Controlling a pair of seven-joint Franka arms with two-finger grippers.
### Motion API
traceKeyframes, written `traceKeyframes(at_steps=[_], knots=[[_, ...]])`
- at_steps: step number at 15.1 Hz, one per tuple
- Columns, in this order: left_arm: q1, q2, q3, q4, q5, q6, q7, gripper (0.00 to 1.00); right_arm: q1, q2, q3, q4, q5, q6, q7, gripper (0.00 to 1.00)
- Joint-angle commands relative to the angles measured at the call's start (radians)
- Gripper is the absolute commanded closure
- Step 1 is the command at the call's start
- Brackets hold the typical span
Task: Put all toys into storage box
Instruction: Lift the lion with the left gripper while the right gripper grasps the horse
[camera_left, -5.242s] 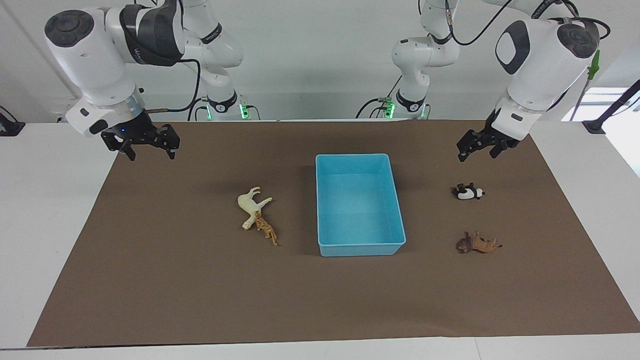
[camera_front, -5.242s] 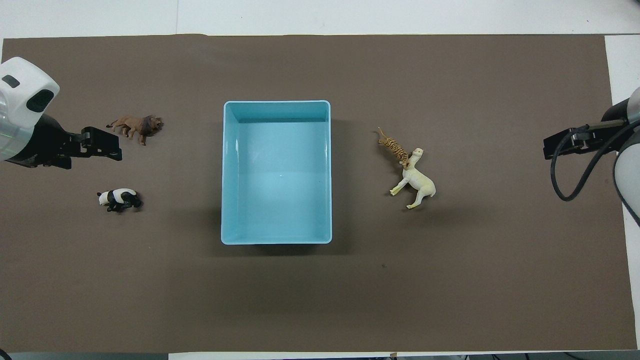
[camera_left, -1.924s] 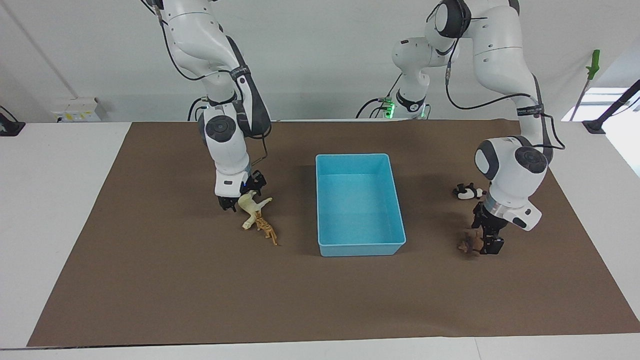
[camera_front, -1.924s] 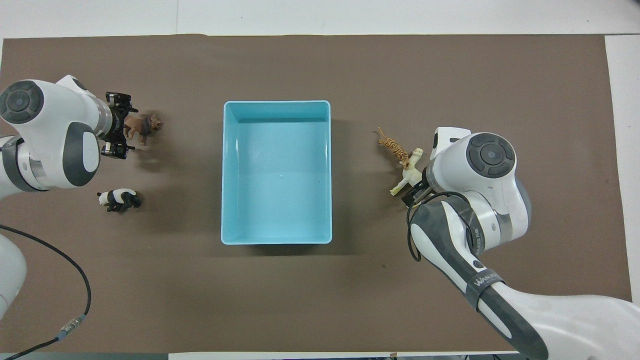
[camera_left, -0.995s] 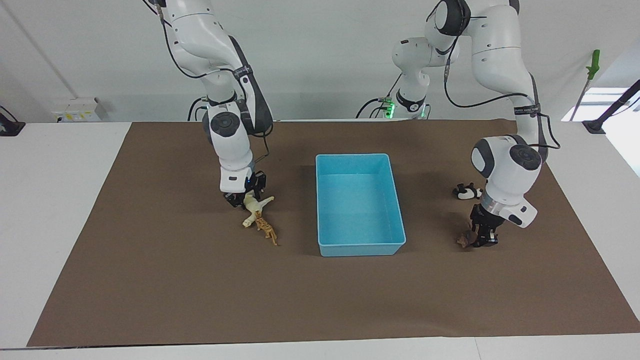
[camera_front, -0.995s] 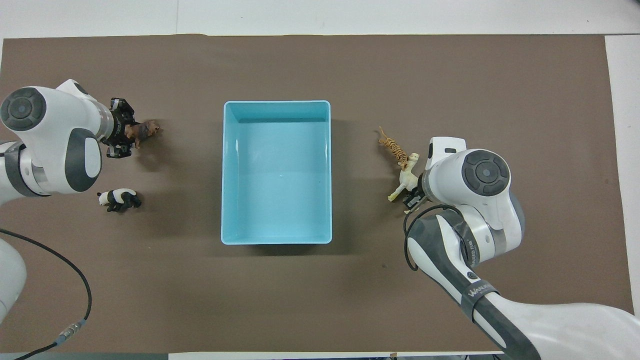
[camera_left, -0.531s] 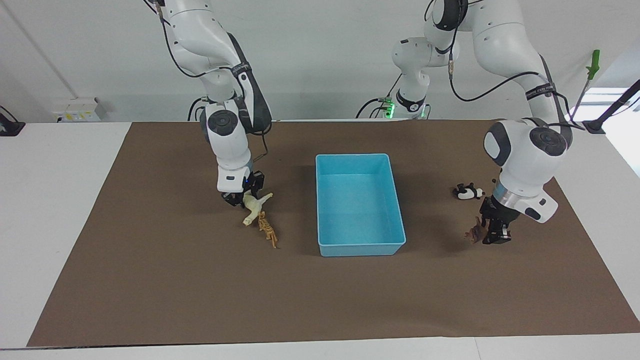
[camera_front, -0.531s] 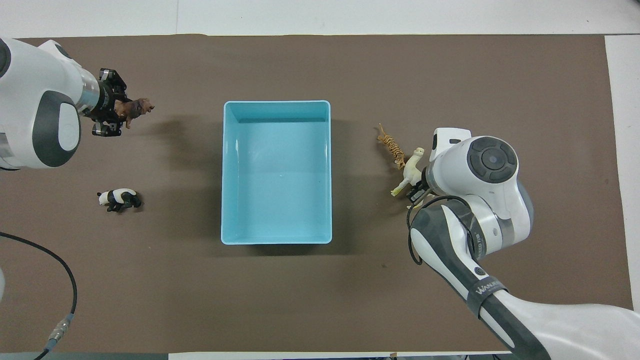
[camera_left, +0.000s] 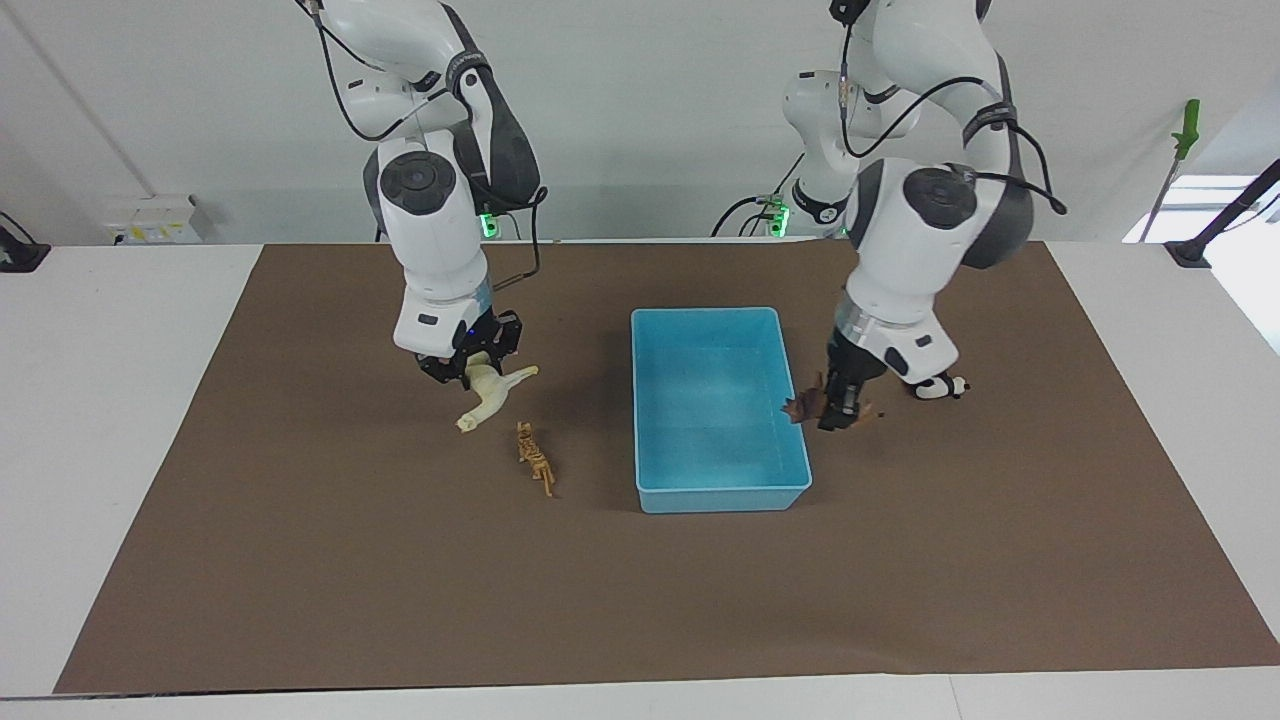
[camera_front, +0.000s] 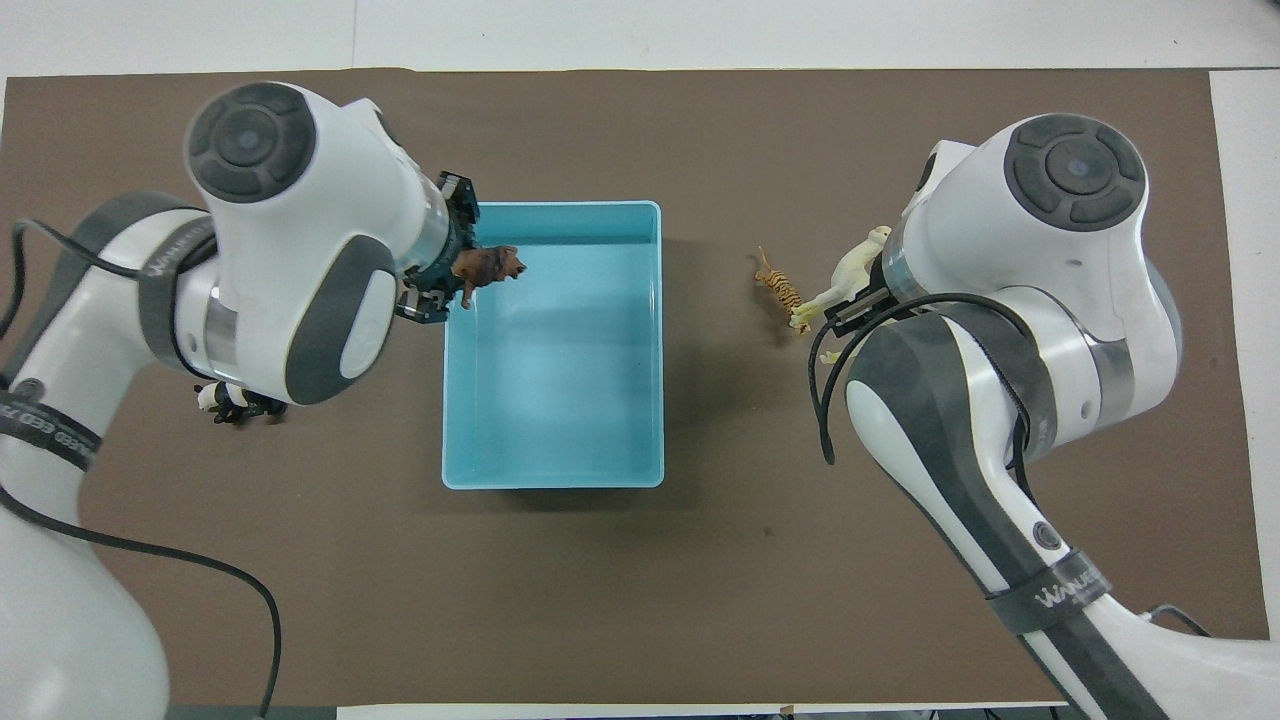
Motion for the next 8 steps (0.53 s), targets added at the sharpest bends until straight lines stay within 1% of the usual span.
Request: traceKeyframes(at_steps=[1, 2, 5, 6, 8], knots=[[-0.077, -0.055, 0.023, -0.101, -0.010, 0.040, -0.003, 0.00, 0.074, 0.041, 0.004, 0.058, 0.028, -0.010, 0.205, 1.00], [-0.082, -0.057, 0.023, -0.105, -0.010, 0.029, -0.002, 0.00, 0.078, 0.043, 0.004, 0.067, 0.031, -0.013, 0.242, 1.00], [-0.070, -0.076, 0.029, -0.100, -0.005, -0.023, 0.006, 0.00, 0.082, 0.044, 0.004, 0.069, 0.033, -0.015, 0.253, 1.00], [-0.053, -0.098, 0.033, -0.105, -0.002, -0.061, 0.024, 0.00, 0.085, 0.044, 0.004, 0.069, 0.036, -0.013, 0.259, 1.00], [0.026, -0.129, 0.033, -0.106, -0.002, -0.136, 0.125, 0.00, 0.127, 0.044, 0.004, 0.080, 0.062, -0.004, 0.330, 1.00]])
